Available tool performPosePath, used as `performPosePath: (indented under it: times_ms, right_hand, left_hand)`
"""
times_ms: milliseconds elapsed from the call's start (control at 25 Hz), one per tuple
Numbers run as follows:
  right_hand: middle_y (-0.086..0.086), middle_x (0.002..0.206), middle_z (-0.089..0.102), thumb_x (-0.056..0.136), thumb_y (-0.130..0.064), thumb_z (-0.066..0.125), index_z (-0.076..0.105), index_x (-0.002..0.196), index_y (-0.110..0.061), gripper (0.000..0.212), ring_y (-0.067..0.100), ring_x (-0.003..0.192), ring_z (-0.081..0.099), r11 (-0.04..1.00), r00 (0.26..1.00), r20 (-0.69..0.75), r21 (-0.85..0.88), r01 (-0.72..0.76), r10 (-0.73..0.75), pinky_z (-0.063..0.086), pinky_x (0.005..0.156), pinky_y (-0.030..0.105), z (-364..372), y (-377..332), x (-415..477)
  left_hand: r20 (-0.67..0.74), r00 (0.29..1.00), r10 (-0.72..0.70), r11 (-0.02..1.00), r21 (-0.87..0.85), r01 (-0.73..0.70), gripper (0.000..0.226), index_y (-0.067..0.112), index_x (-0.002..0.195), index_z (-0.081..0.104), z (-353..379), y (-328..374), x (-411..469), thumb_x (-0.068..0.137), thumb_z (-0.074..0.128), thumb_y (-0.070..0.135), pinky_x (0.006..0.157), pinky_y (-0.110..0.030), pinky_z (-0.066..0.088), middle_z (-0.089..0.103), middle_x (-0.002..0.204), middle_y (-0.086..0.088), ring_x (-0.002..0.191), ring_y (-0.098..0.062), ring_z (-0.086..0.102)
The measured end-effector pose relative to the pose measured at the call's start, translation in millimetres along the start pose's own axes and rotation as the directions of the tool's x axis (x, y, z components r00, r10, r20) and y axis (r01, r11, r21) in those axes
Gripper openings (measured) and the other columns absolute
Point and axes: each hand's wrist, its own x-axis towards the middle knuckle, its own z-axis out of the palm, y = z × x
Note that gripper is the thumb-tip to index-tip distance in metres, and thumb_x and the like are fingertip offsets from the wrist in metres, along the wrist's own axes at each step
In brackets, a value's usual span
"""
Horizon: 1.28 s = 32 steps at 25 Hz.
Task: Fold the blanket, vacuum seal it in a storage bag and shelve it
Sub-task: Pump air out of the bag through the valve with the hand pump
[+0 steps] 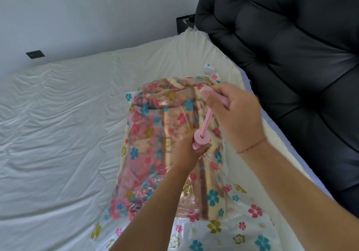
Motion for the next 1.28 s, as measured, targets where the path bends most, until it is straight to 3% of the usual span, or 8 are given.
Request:
performPosePath:
  times_ms: [160, 360, 560, 760, 840, 960, 1160, 1280]
  right_hand:
    - [0.003, 0.089, 0.066, 0.098, -0.046, 0.041, 0.063, 0.112, -0.018, 0.038, 0.026, 0.089, 0.063, 0.921, 0.828, 0.452, -0.345, -0.179, 0.33, 0.046, 0.073, 0.03, 43.5, 31.0, -46.1]
    - [-0.01, 0.061, 0.056, 0.095, -0.047, 0.05, 0.067, 0.087, -0.018, 0.034, 0.008, 0.058, 0.055, 1.0, 0.999, -0.032, 0.003, -0.004, 0.004, 0.044, 0.055, 0.019, 0.8, 3.2, -3.8]
    - [0.003, 0.089, 0.067, 0.097, -0.047, 0.045, 0.063, 0.111, -0.018, 0.037, 0.023, 0.087, 0.063, 0.918, 0.822, 0.438, -0.32, -0.235, 0.363, 0.049, 0.075, 0.033, 41.2, 39.0, -51.7]
    - [-0.009, 0.063, 0.057, 0.094, -0.049, 0.049, 0.067, 0.092, -0.017, 0.037, 0.011, 0.056, 0.054, 0.996, 0.996, -0.071, -0.071, 0.057, -0.062, 0.043, 0.051, 0.022, 2.4, 13.6, -4.1]
    - [-0.003, 0.068, 0.062, 0.094, -0.051, 0.045, 0.067, 0.1, -0.016, 0.041, 0.017, 0.061, 0.059, 0.992, 0.998, -0.004, -0.106, 0.067, -0.068, 0.048, 0.054, 0.029, 13.7, 26.5, -17.8]
    - [0.005, 0.087, 0.066, 0.096, -0.047, 0.045, 0.061, 0.118, -0.017, 0.04, 0.028, 0.086, 0.063, 0.944, 0.853, 0.469, -0.322, -0.076, 0.229, 0.048, 0.071, 0.032, 38.4, 49.6, -49.5]
    - [-0.005, 0.063, 0.057, 0.094, -0.053, 0.042, 0.065, 0.091, -0.014, 0.045, 0.011, 0.054, 0.052, 0.986, 0.988, -0.022, -0.072, 0.152, -0.154, 0.042, 0.051, 0.021, 1.8, 29.5, 0.0]
    - [0.004, 0.08, 0.065, 0.096, -0.058, 0.032, 0.063, 0.11, -0.015, 0.055, 0.023, 0.075, 0.061, 0.963, 0.963, 0.263, -0.267, 0.021, 0.052, 0.049, 0.065, 0.034, 27.2, 47.1, -34.4]
  left_hand:
    - [0.004, 1.0, 0.024, 0.999, 0.024, -0.024, 0.06, 0.018, 0.11, 0.063, 3.1, 5.5, -5.9, 0.064, 0.056, 0.056, 0.08, -0.04, 0.053, 0.07, 0.097, 0.006, 0.088, -0.011, 0.065]
    - [-0.002, 1.0, -0.004, 1.0, -0.008, 0.004, 0.055, 0.031, 0.118, 0.058, 0.2, -1.9, 0.8, 0.068, 0.067, 0.053, 0.088, -0.036, 0.051, 0.068, 0.105, 0.011, 0.098, -0.011, 0.063]
    - [0.02, 1.0, 0.017, 0.999, 0.045, -0.018, 0.031, 0.02, 0.106, 0.063, 4.9, 3.3, -7.1, 0.078, 0.073, 0.027, 0.068, -0.022, 0.044, 0.064, 0.085, 0.016, 0.077, 0.003, 0.057]
    - [0.013, 1.0, 0.001, 1.0, 0.005, -0.001, 0.048, 0.031, 0.118, 0.057, 1.4, -0.8, -1.0, 0.073, 0.071, 0.041, 0.087, -0.029, 0.05, 0.068, 0.108, 0.01, 0.1, -0.01, 0.062]
    - [0.022, 1.0, -0.007, 1.0, 0.008, 0.007, 0.046, 0.029, 0.114, 0.059, 2.6, 0.0, -2.1, 0.071, 0.07, 0.042, 0.086, -0.032, 0.051, 0.068, 0.105, 0.01, 0.097, -0.01, 0.063]
    - [0.024, 1.0, 0.009, 0.999, 0.043, -0.01, 0.043, 0.02, 0.108, 0.062, 5.8, 2.5, -5.5, 0.071, 0.066, 0.042, 0.076, -0.035, 0.053, 0.068, 0.091, 0.011, 0.085, -0.01, 0.064]
    - [0.013, 1.0, 0.017, 0.999, 0.037, -0.018, 0.045, 0.032, 0.116, 0.057, 3.8, -1.7, 3.6, 0.075, 0.073, 0.042, 0.085, -0.03, 0.051, 0.068, 0.105, 0.012, 0.098, -0.01, 0.062]
    - [0.018, 1.0, 0.013, 0.999, 0.048, -0.014, 0.039, 0.025, 0.112, 0.061, 6.0, 0.0, -0.8, 0.075, 0.073, 0.032, 0.077, -0.03, 0.051, 0.068, 0.097, 0.012, 0.089, -0.007, 0.063]
